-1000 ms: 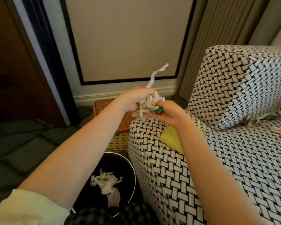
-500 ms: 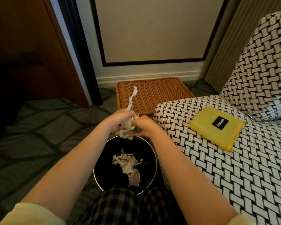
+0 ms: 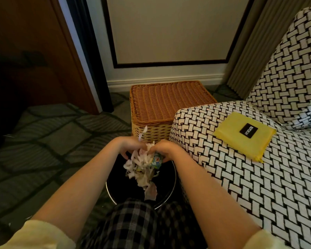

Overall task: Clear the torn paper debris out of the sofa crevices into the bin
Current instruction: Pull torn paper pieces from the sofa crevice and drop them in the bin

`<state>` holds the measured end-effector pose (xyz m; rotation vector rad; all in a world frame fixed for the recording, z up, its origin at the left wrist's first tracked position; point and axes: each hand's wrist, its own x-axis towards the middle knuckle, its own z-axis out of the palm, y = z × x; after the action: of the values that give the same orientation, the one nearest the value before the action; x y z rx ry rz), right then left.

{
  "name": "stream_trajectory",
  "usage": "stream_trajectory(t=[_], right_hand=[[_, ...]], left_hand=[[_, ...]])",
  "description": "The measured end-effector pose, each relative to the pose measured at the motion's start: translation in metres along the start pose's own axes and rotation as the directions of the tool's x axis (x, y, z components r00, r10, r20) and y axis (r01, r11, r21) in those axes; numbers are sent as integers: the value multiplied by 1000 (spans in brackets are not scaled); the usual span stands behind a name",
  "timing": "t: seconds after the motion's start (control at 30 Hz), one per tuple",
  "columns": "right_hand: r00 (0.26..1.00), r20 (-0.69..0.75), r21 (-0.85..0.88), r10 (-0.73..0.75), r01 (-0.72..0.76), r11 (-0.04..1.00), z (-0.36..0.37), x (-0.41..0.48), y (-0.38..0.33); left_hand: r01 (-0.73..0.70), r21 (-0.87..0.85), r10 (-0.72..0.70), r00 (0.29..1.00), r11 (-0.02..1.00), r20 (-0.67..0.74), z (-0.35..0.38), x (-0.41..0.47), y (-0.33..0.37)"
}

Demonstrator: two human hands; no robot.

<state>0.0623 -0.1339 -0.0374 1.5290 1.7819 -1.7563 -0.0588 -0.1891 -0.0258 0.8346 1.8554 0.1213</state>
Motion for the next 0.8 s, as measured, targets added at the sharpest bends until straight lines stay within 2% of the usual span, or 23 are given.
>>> stream_trajectory(t=[0.13,0.2,0.33,0.47,0.57,0.7,0.8], right_hand=[[996,84,-36,31,-28,999,-2,-4,4],[995,95,-51,39,-34,998,-3,-10,4],[996,95,-25,0,2,1000,-8,-21,-5],[986,109,116,-128,116,986,-22,-41,-29],[966,57,209,-251,234,950,-45,-66,-51],[928,-70,189,-365,372,909,-82,-108,-62],[890,-240,140,-388,427,893,-113,-129,-52]], left_hand=[[-7,189,1,1000,982,30,-2,-4,-4],[-27,232,20,999,972,32,-7,-7,-1],[-90,235,93,996,968,-4,-19,-19,13],[-275,98,285,953,956,-107,-33,-37,42],[-415,39,416,897,909,-151,-46,-54,70],[-534,50,532,823,844,-197,-55,-74,110],[-597,45,592,779,801,-208,-50,-83,140]])
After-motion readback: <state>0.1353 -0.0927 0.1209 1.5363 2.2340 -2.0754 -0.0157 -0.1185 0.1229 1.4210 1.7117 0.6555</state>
